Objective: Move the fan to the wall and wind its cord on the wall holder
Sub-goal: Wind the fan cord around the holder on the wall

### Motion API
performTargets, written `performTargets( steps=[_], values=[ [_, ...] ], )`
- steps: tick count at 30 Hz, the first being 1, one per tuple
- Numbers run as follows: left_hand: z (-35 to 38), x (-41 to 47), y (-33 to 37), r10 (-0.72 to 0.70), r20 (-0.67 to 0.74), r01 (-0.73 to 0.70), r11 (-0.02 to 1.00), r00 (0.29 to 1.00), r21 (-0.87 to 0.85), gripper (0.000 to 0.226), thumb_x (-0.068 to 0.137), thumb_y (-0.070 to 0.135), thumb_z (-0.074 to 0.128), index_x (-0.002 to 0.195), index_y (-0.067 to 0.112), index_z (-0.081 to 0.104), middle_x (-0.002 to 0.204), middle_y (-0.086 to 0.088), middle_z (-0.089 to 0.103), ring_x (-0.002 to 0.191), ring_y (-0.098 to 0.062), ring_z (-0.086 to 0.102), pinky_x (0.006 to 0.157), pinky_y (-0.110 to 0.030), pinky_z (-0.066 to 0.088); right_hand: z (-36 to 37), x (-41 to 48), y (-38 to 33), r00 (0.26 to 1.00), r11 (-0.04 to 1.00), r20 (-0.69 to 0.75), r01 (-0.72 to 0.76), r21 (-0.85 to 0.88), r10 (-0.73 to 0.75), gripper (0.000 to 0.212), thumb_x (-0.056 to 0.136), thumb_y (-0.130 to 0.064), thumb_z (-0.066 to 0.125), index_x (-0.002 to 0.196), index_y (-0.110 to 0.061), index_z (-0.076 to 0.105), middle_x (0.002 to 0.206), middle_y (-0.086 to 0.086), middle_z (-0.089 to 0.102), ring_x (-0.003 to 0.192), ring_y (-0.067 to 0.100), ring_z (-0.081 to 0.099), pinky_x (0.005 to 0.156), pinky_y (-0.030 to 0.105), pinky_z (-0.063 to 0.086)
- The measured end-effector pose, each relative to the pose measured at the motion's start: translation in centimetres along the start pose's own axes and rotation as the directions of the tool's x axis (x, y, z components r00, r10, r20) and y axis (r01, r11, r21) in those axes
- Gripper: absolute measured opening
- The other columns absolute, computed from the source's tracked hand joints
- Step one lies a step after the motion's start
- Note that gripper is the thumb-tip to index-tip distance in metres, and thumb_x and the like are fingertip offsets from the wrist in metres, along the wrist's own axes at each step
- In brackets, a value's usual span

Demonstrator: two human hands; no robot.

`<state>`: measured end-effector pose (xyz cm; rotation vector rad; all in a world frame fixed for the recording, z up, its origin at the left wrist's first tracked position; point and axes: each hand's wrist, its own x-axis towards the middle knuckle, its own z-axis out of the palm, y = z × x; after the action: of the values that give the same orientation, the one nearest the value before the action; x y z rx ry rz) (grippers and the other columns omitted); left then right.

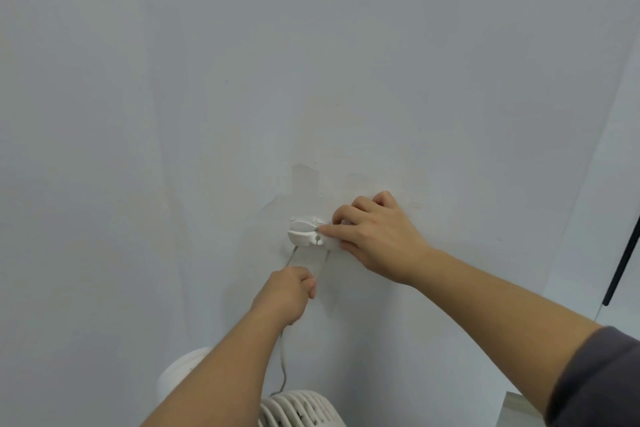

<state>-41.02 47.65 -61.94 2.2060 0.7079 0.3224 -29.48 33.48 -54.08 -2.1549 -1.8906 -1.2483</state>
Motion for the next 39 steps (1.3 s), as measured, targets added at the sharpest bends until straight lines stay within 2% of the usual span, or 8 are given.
performTargets(
  steps=[7, 12, 16, 21, 24, 32, 35, 39],
  values=[
    [-0.2, -0.3, -0.1, 0.001, -0.156, 0.027, 0.984, 0.988, 0.174, 0.028, 0.097, 0.029, 0.042, 0.077, 0.017, 0.057, 0.086, -0.006, 0.062, 0.081, -0.027, 0.058, 0.07, -0.032, 0.045, -0.7, 0.7, -0.7, 0.996, 0.997, 0.064, -0.066, 0.031, 0.064, 0.024, 0.083, -0.027, 0.063, 0.104, -0.039, 0.07, 0.093, -0.01, 0.062, 0.08, 0.02, 0.055, 0.07, 0.036, 0.032],
    [-1.7, -0.3, -1.2, -0.096, -0.329, 0.131, 0.988, 0.939, 0.084, 0.03, 0.097, 0.033, 0.043, 0.083, 0.014, 0.063, 0.087, -0.006, 0.065, 0.084, -0.028, 0.062, 0.07, -0.032, 0.046, -1.8, 1.8, -1.7, 0.971, 0.986, 0.179, -0.168, 0.024, 0.161, 0.026, 0.094, -0.041, 0.049, 0.112, -0.04, 0.066, 0.101, -0.008, 0.058, 0.095, 0.019, 0.048, 0.074, 0.032, 0.015],
    [-2.8, 0.4, -1.5, -0.174, -0.417, 0.155, 0.985, 0.892, -0.079, 0.027, 0.098, 0.029, 0.045, 0.087, 0.012, 0.064, 0.08, -0.002, 0.059, 0.074, -0.023, 0.055, 0.067, -0.031, 0.044, -1.9, 2.4, -2.5, 0.949, 0.966, 0.205, -0.253, 0.05, 0.238, 0.023, 0.096, -0.035, 0.051, 0.113, -0.039, 0.066, 0.102, -0.01, 0.058, 0.098, 0.018, 0.045, 0.074, 0.032, 0.014],
    [-2.9, 1.3, -0.1, -0.199, -0.507, 0.102, 0.972, 0.839, -0.213, 0.022, 0.096, 0.022, 0.046, 0.082, 0.015, 0.061, 0.079, -0.003, 0.059, 0.073, -0.025, 0.053, 0.064, -0.03, 0.039, -1.9, 2.5, -2.6, 0.932, 0.963, 0.269, -0.265, 0.044, 0.244, 0.024, 0.097, -0.026, 0.05, 0.111, -0.035, 0.067, 0.102, -0.009, 0.057, 0.096, 0.019, 0.046, 0.074, 0.032, 0.017],
    [-3.0, 1.8, 0.5, -0.188, -0.566, 0.059, 0.969, 0.803, -0.238, 0.021, 0.097, 0.022, 0.046, 0.083, 0.017, 0.061, 0.084, -0.003, 0.061, 0.076, -0.025, 0.054, 0.063, -0.029, 0.038, -1.8, 2.6, -2.6, 0.923, 0.963, 0.305, -0.264, 0.052, 0.236, 0.023, 0.097, -0.024, 0.048, 0.109, -0.033, 0.066, 0.092, -0.008, 0.049, 0.089, 0.019, 0.048, 0.073, 0.031, 0.019],
    [-3.2, 1.9, 2.3, 0.03, -0.734, -0.241, 0.953, 0.678, -0.184, 0.018, 0.097, 0.019, 0.05, 0.086, 0.013, 0.063, 0.091, -0.003, 0.062, 0.078, -0.022, 0.056, 0.069, -0.036, 0.046, -1.8, 2.8, -2.8, 0.919, 0.955, 0.296, -0.29, 0.06, 0.261, 0.024, 0.093, -0.017, 0.052, 0.103, -0.031, 0.068, 0.096, -0.006, 0.057, 0.089, 0.02, 0.054, 0.073, 0.032, 0.019],
    [-3.0, 0.7, 2.9, 0.064, -0.712, -0.318, 0.92, 0.699, -0.229, 0.017, 0.096, 0.019, 0.051, 0.084, 0.013, 0.061, 0.08, 0.002, 0.06, 0.072, -0.017, 0.054, 0.065, -0.032, 0.044, -1.7, 2.8, -2.9, 0.915, 0.949, 0.296, -0.306, 0.07, 0.274, 0.024, 0.092, -0.016, 0.052, 0.102, -0.03, 0.068, 0.096, -0.006, 0.058, 0.09, 0.021, 0.055, 0.072, 0.032, 0.018],
    [-3.0, -1.3, 2.7, 0.0, -0.649, -0.309, 0.879, 0.761, -0.362, 0.022, 0.093, 0.018, 0.051, 0.075, 0.004, 0.054, 0.062, 0.003, 0.048, 0.056, -0.014, 0.04, 0.053, -0.026, 0.034, -1.8, 2.7, -3.0, 0.91, 0.941, 0.297, -0.328, 0.087, 0.29, 0.022, 0.09, -0.015, 0.053, 0.1, -0.028, 0.067, 0.096, -0.006, 0.059, 0.088, 0.02, 0.055, 0.072, 0.032, 0.019]
  ],
)
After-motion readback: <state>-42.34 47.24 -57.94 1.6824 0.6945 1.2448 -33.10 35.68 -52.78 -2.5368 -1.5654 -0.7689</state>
